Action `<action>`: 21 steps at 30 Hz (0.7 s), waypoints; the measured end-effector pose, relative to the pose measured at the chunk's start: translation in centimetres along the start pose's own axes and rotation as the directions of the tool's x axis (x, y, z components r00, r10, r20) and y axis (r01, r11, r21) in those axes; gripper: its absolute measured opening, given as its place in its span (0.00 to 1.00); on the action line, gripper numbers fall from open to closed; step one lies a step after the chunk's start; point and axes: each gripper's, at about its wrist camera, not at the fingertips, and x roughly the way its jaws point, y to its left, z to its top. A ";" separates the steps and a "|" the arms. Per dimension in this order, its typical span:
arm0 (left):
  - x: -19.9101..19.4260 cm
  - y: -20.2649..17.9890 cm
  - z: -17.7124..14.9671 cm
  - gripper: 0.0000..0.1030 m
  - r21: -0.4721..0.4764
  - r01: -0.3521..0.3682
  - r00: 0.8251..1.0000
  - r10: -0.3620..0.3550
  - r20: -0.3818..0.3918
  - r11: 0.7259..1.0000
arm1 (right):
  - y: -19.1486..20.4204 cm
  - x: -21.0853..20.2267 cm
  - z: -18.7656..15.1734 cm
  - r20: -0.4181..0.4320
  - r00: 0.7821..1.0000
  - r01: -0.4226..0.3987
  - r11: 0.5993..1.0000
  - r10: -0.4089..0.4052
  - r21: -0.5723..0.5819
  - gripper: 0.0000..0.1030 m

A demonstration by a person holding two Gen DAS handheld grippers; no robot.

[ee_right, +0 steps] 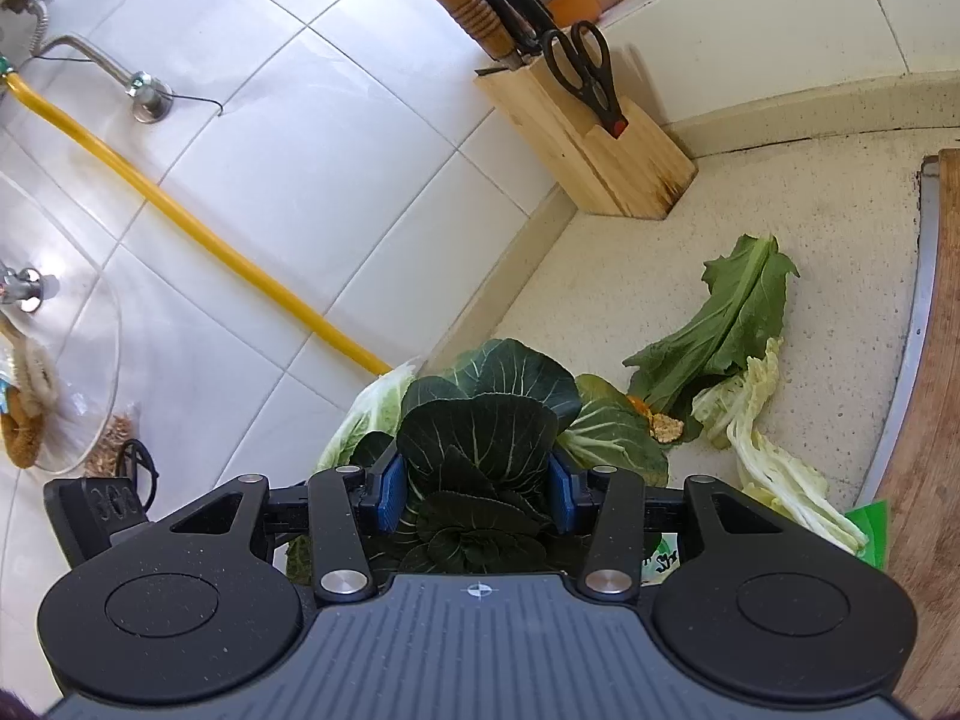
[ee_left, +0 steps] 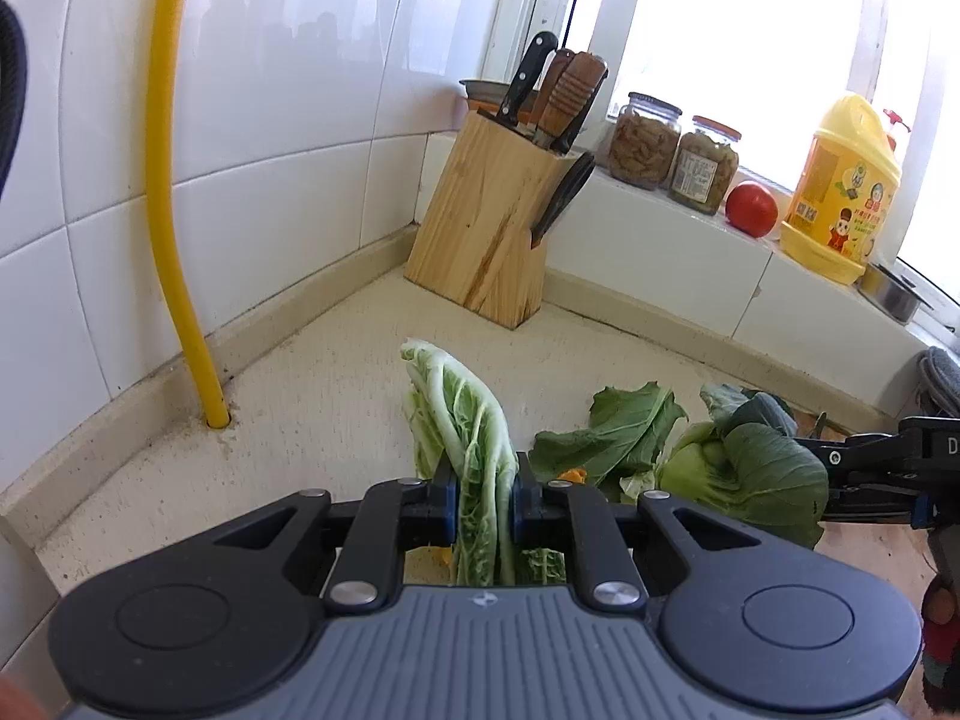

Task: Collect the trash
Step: 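Lift the napa cabbage leaf with the left gripper while the right gripper lifts the bok choy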

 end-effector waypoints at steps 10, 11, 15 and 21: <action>-1.3 0.1 0.7 0.14 0.012 0.006 0.999 -0.006 0.037 1.000 | 0.9 -0.2 -0.1 0.019 1.000 0.000 1.000 0.001 -0.005 0.52; -1.5 0.0 0.8 0.14 0.012 0.006 0.999 -0.006 0.041 1.000 | 0.9 -0.2 -0.1 0.021 1.000 -0.001 1.000 0.001 -0.006 0.52; -2.1 0.1 1.1 0.14 0.018 0.005 0.998 -0.006 0.058 1.000 | 1.4 -0.2 -0.2 0.025 1.000 -0.004 1.000 0.004 -0.013 0.52; -3.0 0.3 1.4 0.14 0.024 0.007 0.997 -0.009 0.079 1.000 | 2.2 -0.2 -0.3 0.031 0.999 -0.007 1.000 0.007 -0.022 0.52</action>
